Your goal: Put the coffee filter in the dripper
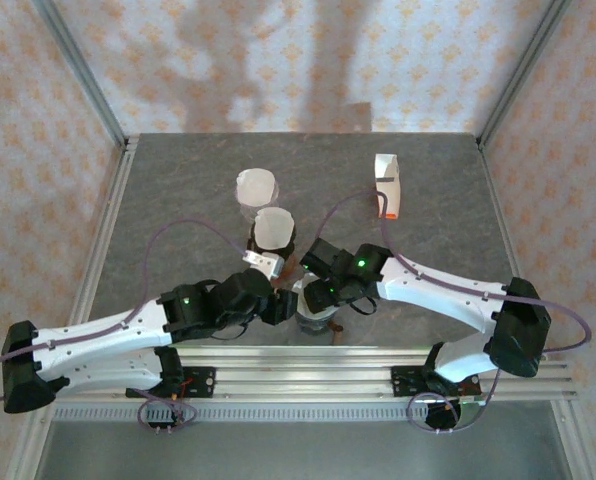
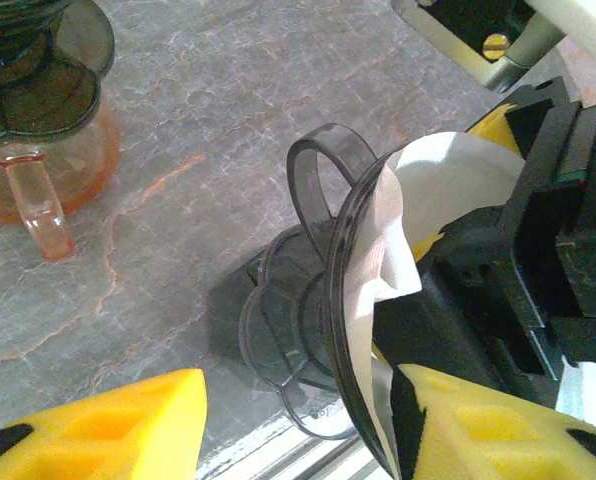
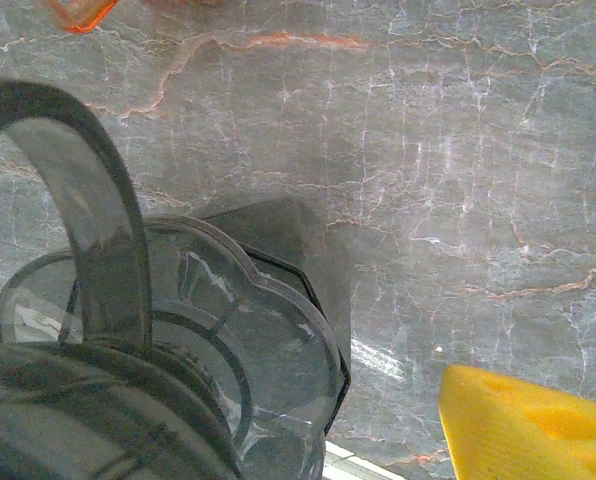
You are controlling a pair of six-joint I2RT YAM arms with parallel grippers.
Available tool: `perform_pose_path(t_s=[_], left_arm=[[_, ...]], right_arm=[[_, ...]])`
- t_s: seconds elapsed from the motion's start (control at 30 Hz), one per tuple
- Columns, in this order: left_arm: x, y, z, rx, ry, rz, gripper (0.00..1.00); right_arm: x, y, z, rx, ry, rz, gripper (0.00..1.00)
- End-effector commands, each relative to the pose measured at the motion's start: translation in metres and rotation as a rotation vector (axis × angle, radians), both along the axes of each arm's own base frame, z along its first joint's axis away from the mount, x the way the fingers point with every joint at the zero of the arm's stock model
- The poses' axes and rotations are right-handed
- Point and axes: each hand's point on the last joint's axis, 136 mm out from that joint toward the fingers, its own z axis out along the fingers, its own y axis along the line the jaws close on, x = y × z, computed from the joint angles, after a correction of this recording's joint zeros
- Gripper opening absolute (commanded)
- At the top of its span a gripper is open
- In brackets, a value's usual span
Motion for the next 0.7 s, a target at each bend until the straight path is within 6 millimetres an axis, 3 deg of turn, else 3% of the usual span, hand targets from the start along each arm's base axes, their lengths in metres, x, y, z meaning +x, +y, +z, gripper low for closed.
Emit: perform_pose_path(t_s=[0.0, 0.2, 0.43, 0.67], left_arm=[[0.001, -0.002, 0.011, -0.074, -0.031, 0.015, 0.59], [0.002, -0.003, 0.02, -0.132, -0.063, 0.016, 0.7], [0.003, -0.006, 0.012, -0.11, -0.045, 0.017, 0.76], [0.005, 0.005, 0.002, -0.061, -0.029, 0.061, 0.56]], right_arm=[[0.002, -0.006, -0.015, -0.046, 0.0, 0.002, 0.72], [0.002, -0.006, -0.015, -0.052, 0.0, 0.004, 0.72], [0.001, -0.007, -0.015, -0.054, 0.0, 0.003, 0.72], [0.002, -0.007, -0.013, -0.051, -0.005, 0.0, 0.72]])
